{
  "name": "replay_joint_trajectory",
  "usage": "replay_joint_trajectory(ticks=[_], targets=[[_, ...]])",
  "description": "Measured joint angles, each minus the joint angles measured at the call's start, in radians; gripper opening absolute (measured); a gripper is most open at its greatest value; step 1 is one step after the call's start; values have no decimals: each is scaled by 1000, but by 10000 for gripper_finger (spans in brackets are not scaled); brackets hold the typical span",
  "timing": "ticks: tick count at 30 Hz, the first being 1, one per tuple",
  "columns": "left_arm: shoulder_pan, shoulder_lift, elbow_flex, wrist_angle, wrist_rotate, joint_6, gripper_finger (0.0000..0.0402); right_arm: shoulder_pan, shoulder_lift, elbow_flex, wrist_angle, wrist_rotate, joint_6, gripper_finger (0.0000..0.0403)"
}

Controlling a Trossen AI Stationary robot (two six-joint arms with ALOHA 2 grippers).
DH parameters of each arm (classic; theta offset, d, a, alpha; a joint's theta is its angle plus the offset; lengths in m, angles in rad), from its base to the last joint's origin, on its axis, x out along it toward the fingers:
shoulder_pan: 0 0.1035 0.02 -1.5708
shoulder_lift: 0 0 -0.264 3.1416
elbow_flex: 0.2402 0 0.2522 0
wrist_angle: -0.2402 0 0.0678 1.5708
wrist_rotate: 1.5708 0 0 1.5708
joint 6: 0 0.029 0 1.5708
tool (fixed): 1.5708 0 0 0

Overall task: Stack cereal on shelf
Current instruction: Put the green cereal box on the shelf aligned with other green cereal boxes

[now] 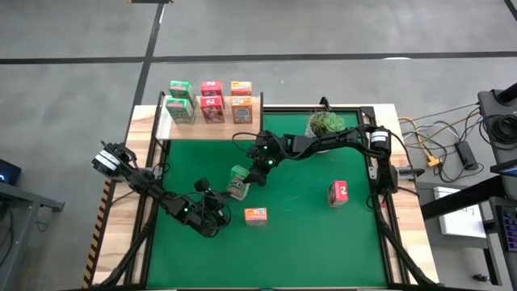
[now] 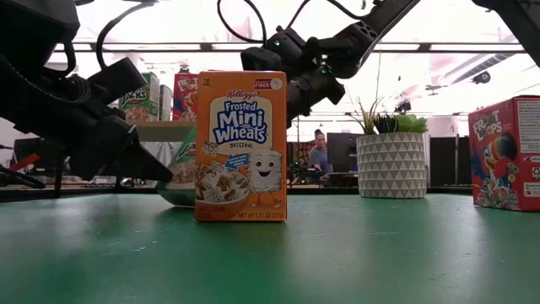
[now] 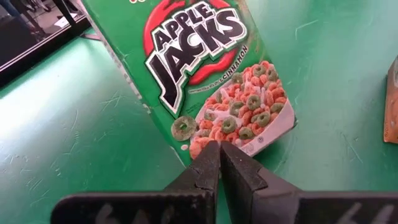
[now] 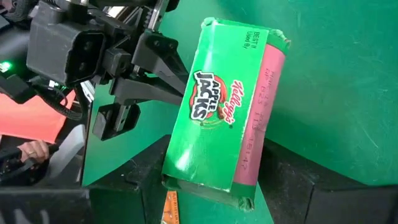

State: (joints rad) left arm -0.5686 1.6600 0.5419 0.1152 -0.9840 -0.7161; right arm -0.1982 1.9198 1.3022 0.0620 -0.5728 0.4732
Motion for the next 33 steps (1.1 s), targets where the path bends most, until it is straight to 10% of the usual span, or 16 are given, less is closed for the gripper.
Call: replay_joint_trajectory(ticks=[22,33], targets=[[-1,-407,0,-99,-2,236,4,18,-33,0,-2,67,-301,200],[33,-483,-10,59,-3,236,161,90,-36,0,16,157,-474,200]])
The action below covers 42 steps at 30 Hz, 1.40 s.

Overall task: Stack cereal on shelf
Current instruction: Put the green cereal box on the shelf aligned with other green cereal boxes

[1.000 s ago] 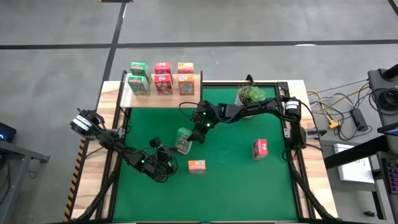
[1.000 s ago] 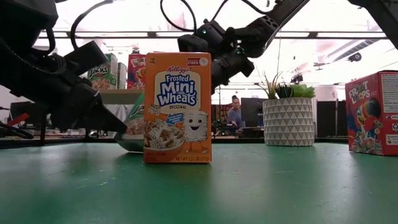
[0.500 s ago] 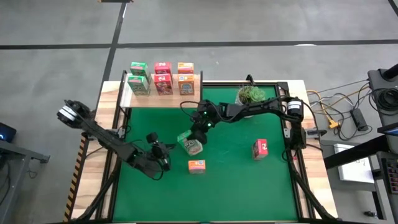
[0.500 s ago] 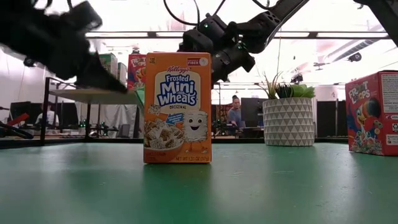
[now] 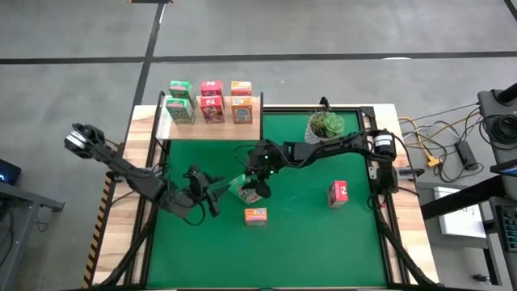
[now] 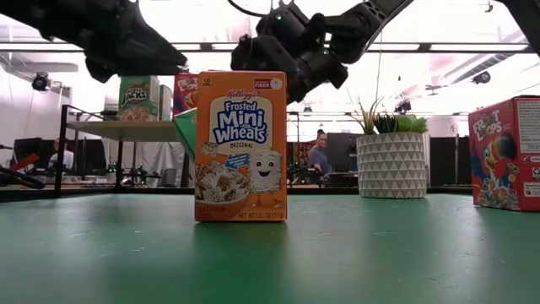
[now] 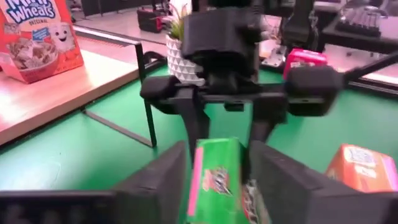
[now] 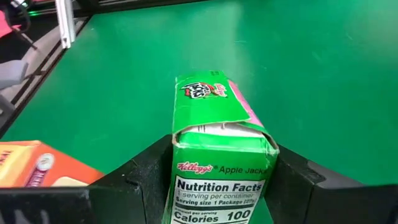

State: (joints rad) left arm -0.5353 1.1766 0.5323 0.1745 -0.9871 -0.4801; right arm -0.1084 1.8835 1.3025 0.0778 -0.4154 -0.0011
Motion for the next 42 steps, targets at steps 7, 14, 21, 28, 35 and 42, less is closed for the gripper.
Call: replay_joint_trajectory(ticks=[7,14,21,28,35,42], targets=[[46,129,-6,67,6,-2,282,6,0,0,6,0,-18,200],[96,220,-7,125,67,1,299,6,0,0,6,0,-24,200],[135,246,-7,159,163,31,271,6,0,-1,-10,-2,-31,200],[135,240,-7,166,171,53,218,6,0,-1,-13,-1,-30,201],[135,240,-7,166,172,54,155,6,0,-1,-13,1,-36,201],[134,230,-7,177,171,82,126,6,-13,-1,-19,1,-33,201]])
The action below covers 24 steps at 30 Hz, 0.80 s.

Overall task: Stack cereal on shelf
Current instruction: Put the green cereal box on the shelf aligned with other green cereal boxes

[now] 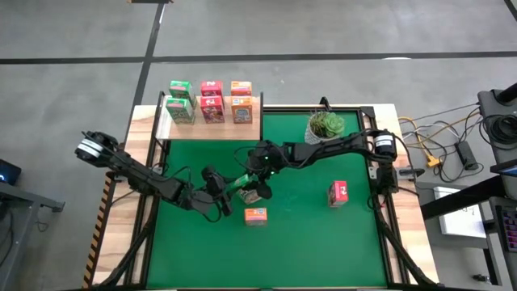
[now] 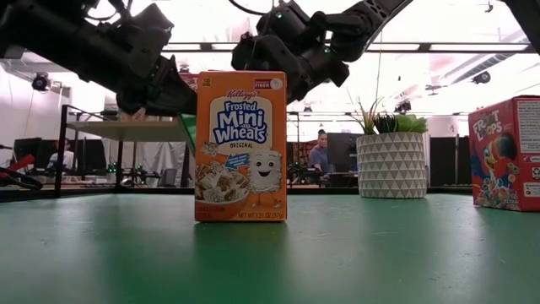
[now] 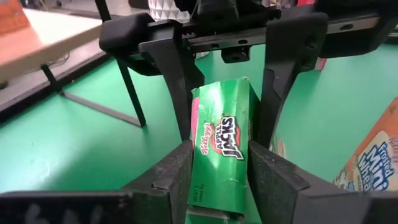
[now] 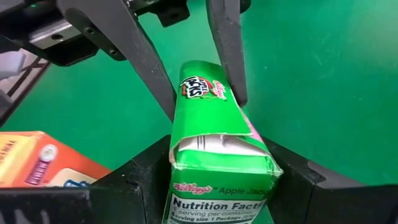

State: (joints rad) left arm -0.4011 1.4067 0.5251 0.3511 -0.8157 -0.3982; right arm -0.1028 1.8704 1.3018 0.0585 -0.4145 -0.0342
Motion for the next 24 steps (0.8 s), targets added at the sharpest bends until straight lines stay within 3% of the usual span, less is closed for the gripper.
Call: replay_joint_trajectory(ticks=[16,24], targets=[[-9,-249,0,-9,-1,299,124,-7,-151,2,-20,5,7,201],[-9,-410,0,-112,-12,396,124,-13,-247,0,-40,125,5,201]])
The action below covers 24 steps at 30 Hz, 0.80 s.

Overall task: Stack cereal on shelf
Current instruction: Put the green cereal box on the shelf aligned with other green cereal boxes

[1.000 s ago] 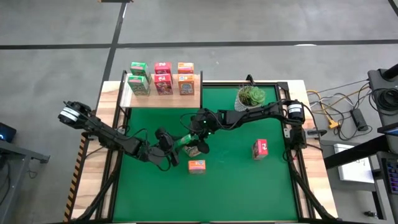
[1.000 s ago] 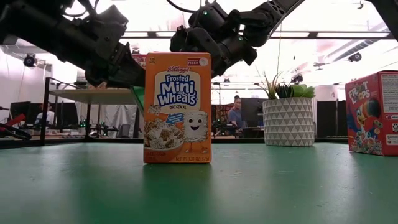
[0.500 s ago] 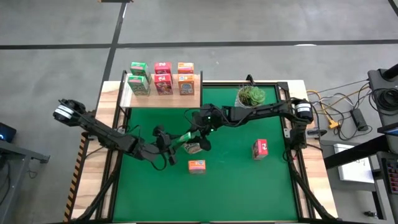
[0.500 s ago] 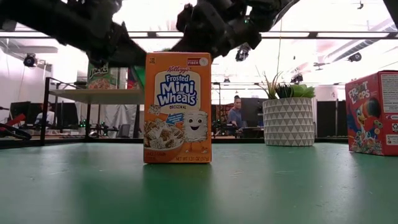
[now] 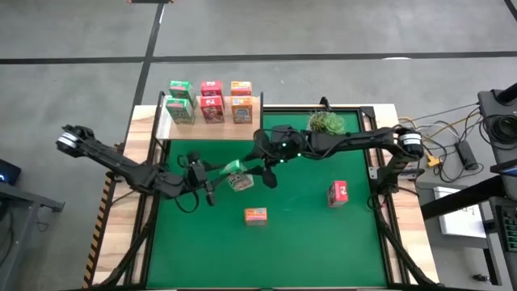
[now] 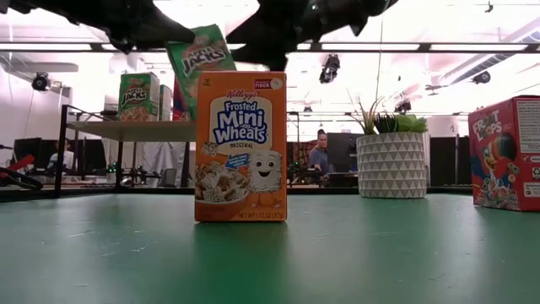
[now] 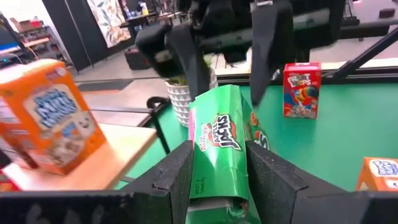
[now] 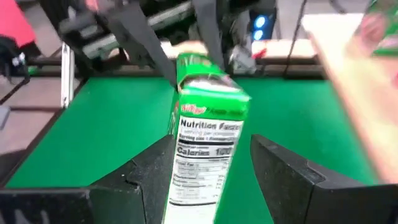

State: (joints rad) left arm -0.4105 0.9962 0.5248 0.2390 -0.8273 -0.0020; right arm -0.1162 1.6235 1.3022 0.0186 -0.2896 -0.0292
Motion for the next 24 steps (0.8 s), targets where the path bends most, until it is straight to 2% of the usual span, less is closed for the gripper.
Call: replay_joint_trajectory(ticks=[7,10,17,20,24], targets=[[0,-156,1,-129,-71,68,124,-26,-100,0,-63,6,-1,201],[0,-221,36,-265,-122,90,123,-32,-133,0,-100,11,-9,201],[1,-287,238,-724,-221,85,115,-33,-162,0,-130,36,-18,201],[13,-286,335,-966,-284,16,108,-33,-162,0,-131,38,-18,201],[51,-283,431,-1240,-291,-131,96,-33,-157,0,-134,39,-18,201]])
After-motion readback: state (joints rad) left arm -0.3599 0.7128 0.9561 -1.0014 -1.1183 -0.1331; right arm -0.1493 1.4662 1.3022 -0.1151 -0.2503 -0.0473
